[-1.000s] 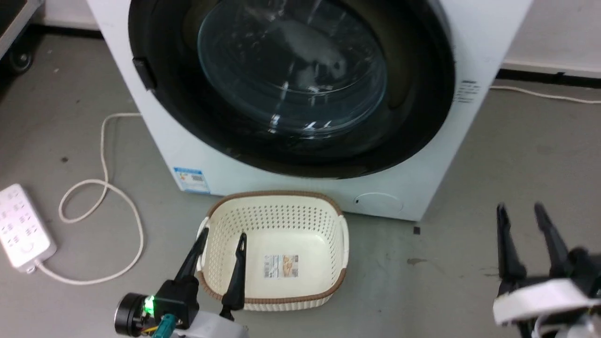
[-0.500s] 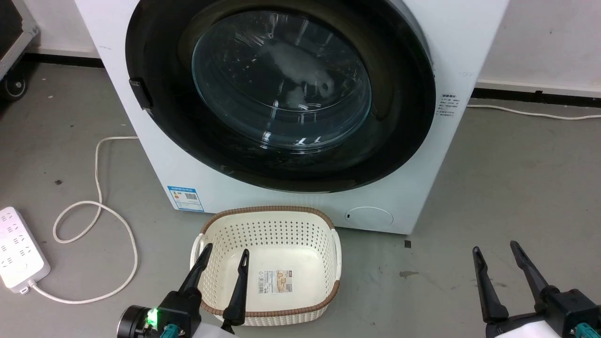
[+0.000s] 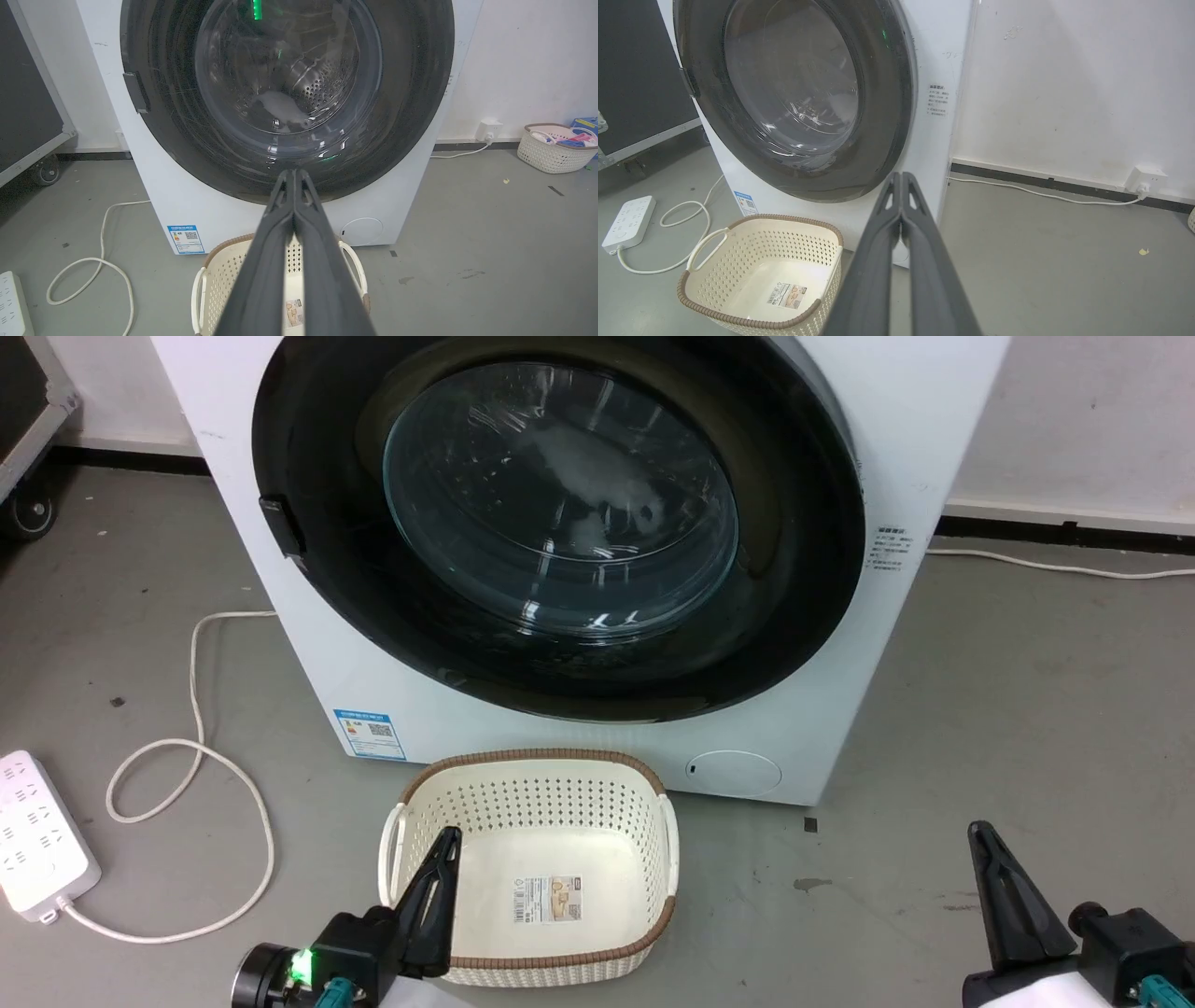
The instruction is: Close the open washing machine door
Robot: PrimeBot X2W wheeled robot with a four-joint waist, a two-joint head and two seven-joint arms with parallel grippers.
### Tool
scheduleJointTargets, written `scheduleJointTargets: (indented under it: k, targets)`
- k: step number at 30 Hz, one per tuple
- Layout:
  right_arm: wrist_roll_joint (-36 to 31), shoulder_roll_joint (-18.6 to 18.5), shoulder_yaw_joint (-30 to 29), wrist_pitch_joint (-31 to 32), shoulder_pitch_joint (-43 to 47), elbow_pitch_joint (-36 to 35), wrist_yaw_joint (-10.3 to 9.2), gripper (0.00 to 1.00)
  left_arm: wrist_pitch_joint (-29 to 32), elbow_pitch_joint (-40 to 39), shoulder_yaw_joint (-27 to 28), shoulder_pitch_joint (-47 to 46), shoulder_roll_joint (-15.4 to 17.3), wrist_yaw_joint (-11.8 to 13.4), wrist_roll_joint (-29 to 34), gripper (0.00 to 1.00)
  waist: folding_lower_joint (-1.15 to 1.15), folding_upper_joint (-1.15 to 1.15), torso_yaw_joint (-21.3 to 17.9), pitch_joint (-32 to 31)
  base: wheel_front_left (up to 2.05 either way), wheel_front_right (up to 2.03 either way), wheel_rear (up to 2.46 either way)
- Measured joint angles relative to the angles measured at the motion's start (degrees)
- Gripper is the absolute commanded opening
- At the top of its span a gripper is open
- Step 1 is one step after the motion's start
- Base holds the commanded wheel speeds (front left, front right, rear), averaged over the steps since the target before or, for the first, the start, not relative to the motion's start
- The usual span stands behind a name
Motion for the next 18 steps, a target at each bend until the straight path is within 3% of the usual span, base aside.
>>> scheduleJointTargets:
  k: [18]
  targets:
    - [0.0,0.0,0.8,2.2,-0.2,-0.5,0.00,0.00,2.1,-0.9,1.4,0.0,-0.1,0.3,0.6,0.00,0.00,0.00,-0.6,-0.2,0.00,0.00,0.00]
